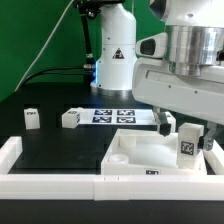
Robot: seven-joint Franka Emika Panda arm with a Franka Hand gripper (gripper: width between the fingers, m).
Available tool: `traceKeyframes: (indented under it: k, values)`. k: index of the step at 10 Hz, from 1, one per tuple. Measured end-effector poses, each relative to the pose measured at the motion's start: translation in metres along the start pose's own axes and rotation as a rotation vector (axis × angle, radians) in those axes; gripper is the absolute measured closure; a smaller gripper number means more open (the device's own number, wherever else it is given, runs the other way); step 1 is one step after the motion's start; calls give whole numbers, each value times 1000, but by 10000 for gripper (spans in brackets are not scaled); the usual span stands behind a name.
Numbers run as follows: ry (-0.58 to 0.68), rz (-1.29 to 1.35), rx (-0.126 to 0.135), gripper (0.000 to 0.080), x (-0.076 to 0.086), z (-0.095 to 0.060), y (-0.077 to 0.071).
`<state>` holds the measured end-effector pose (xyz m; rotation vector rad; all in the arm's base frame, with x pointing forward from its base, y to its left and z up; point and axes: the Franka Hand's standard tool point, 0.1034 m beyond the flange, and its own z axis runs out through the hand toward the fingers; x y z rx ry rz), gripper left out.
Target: Assemble one leg
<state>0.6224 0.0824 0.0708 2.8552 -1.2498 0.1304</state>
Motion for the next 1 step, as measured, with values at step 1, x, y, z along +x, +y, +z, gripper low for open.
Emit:
traceKeyframes:
  k: [1]
  values:
    - [0,0,0,157,0,0,0]
